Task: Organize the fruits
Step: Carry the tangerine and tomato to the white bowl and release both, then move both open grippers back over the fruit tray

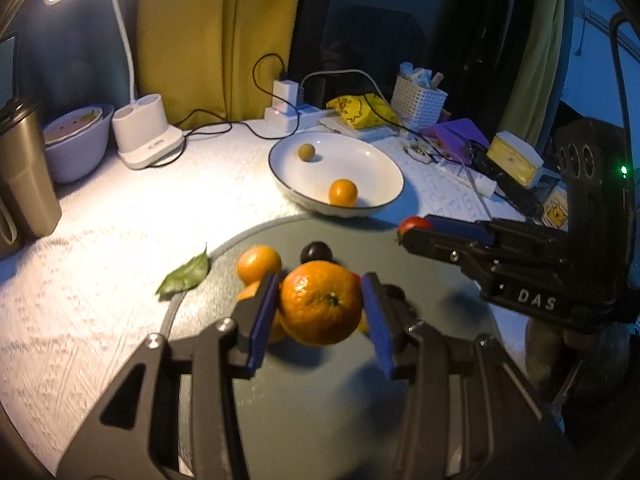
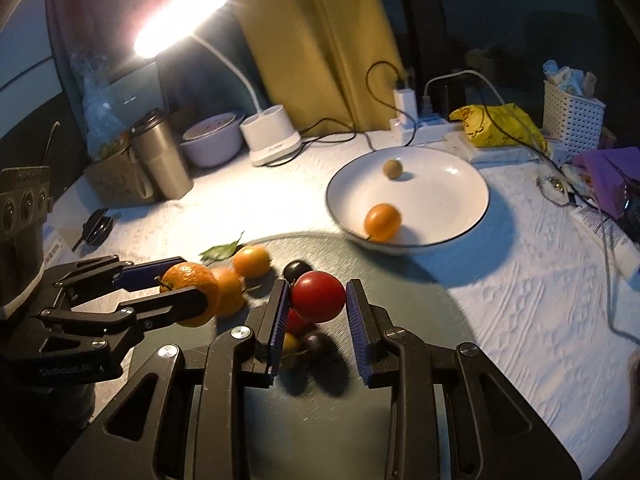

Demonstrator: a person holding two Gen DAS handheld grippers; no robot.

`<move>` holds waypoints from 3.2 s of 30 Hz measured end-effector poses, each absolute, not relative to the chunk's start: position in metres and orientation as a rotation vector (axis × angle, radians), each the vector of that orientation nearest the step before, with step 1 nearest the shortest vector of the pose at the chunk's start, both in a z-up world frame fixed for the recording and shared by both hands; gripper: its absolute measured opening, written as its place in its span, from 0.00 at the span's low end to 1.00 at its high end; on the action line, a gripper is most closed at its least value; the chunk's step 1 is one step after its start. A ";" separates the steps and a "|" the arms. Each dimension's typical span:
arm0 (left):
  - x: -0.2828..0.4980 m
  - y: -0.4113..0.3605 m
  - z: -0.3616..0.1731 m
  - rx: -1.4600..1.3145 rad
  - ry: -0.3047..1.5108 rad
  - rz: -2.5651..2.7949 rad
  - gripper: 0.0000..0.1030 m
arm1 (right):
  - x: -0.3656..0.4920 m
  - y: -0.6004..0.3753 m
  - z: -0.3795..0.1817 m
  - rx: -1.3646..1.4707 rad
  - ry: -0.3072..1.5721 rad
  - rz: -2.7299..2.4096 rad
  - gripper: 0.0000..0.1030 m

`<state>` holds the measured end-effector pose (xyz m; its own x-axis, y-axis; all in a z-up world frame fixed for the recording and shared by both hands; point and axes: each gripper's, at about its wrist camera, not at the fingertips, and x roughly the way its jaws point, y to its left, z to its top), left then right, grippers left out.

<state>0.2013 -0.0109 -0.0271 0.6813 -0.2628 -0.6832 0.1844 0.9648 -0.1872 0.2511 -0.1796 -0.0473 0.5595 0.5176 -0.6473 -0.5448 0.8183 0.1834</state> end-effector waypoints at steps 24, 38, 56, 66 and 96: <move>0.276 -0.022 -0.013 -0.049 0.745 -0.250 0.43 | 0.328 -0.203 -0.036 -0.012 0.685 0.571 0.31; 0.334 -0.033 -0.015 -0.027 0.741 -0.256 0.43 | 0.375 -0.205 -0.047 0.000 0.683 0.546 0.30; 0.373 -0.046 -0.038 -0.096 0.848 -0.258 0.43 | 0.409 -0.211 -0.072 0.030 0.740 0.481 0.31; 0.359 -0.039 -0.017 -0.118 0.779 -0.255 0.46 | 0.402 -0.216 -0.060 0.039 0.722 0.433 0.35; 0.253 -0.010 0.025 -0.158 0.637 -0.248 0.54 | 0.305 -0.196 -0.009 -0.019 0.624 0.447 0.36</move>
